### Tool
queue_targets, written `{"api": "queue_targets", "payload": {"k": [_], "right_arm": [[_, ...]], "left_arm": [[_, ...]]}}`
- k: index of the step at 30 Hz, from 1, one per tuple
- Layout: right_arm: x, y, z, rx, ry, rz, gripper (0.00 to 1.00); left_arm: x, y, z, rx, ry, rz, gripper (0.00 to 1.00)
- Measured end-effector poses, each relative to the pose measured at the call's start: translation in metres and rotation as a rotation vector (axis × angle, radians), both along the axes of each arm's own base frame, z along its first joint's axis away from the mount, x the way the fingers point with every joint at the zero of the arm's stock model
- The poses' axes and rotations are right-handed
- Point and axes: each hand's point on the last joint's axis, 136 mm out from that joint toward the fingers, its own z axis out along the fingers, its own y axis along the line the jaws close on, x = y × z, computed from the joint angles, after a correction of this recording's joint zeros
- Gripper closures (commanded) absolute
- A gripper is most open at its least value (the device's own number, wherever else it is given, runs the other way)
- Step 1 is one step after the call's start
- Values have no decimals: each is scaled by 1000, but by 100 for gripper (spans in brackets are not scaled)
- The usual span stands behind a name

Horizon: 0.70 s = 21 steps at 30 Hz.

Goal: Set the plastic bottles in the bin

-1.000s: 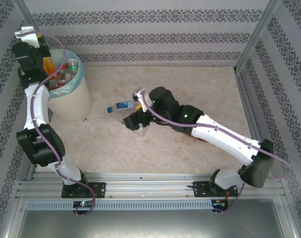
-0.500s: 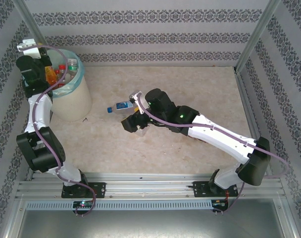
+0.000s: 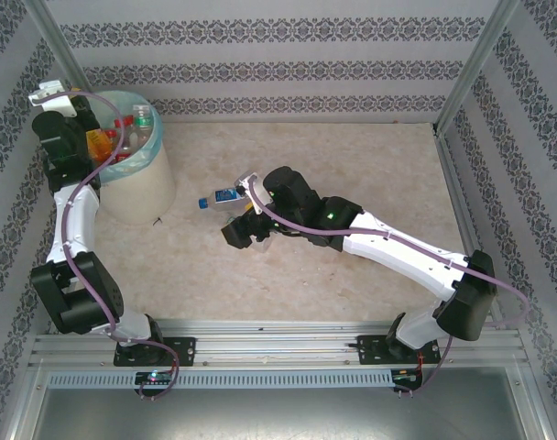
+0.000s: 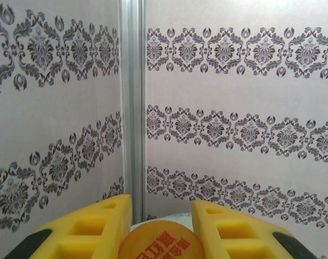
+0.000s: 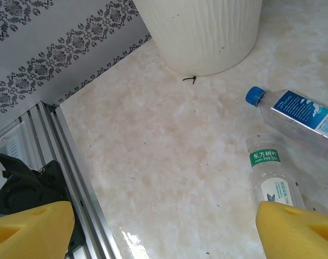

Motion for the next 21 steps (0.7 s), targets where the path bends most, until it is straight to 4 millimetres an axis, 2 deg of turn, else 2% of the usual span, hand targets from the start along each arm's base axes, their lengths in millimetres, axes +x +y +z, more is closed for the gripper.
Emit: {"api": "queue_targets", "payload": {"k": [4,10,14,21], "right_arm": [[0,0,0,1,1,3,12],[-2,2,-1,-1,5,10,12],[-5,4,-1,0,6,19,13],[-5,5,-3,-4,2,25,12]], "left_arm": [[3,-11,2,-52,24,-12,100],[4,-54,0,-121,85,-97,100],[-5,-70,0,-152,112,-132,100],[-11,-107,-34,-260,250,-248,100]]}}
